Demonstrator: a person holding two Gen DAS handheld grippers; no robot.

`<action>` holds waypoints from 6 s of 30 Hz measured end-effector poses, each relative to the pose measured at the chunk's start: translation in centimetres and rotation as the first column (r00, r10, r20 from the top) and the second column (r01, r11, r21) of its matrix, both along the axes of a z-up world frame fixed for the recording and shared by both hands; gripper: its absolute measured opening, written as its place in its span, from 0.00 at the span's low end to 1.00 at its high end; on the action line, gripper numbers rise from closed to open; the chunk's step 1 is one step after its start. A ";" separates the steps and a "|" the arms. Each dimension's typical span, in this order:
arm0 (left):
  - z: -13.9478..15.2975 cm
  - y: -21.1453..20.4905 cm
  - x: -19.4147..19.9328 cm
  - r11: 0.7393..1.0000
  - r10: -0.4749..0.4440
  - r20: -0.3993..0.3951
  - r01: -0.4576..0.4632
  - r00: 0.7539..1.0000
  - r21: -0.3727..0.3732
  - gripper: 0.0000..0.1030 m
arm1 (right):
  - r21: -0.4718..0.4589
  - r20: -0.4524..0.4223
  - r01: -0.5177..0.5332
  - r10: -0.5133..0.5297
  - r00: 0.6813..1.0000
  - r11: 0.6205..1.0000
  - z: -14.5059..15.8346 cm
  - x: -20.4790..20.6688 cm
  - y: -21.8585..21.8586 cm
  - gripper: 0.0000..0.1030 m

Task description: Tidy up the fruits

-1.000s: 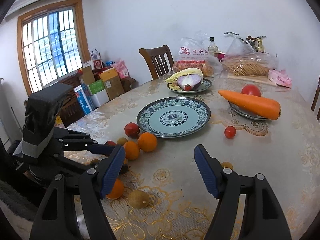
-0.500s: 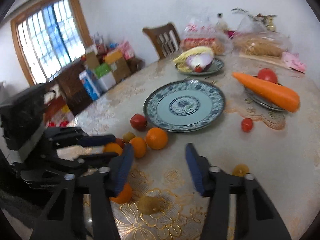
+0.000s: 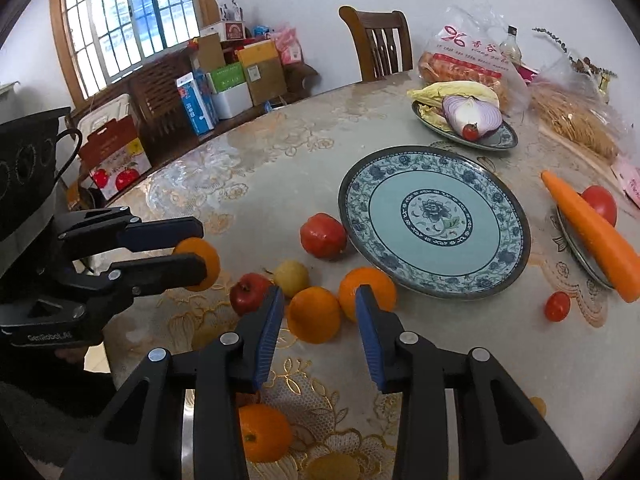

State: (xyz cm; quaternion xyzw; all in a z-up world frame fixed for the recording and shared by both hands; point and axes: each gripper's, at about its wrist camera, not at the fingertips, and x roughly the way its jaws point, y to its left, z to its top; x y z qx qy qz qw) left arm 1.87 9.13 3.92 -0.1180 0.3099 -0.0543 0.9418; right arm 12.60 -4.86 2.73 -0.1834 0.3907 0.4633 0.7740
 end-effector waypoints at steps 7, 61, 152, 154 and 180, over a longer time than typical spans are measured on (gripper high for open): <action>-0.6 0.3 0.5 1.000 -0.014 0.000 0.014 1.000 -0.028 0.31 | -0.041 -0.060 0.016 -0.018 0.998 0.999 -0.7 -0.7 0.5 0.37; 0.1 -0.2 14.9 0.954 -0.208 -0.139 0.170 0.968 -0.248 0.45 | 0.086 -0.087 0.061 -0.054 0.995 0.994 -1.1 8.8 -2.3 0.50; -1.0 -12.5 1.2 0.831 -0.409 -0.228 0.464 0.883 0.307 0.38 | 0.246 -0.162 0.264 -0.229 0.960 0.933 -0.7 -0.5 -12.0 0.55; -1.0 -12.5 1.1 0.833 -0.416 -0.224 0.468 0.881 0.295 0.41 | 0.232 -0.155 0.252 -0.220 0.963 0.940 -0.4 0.1 -11.2 0.55; 1.2 -8.2 1.8 0.908 -0.407 -0.063 0.411 0.911 0.083 0.32 | 0.149 -0.284 0.107 -0.061 0.957 0.983 -1.9 7.2 -5.4 0.34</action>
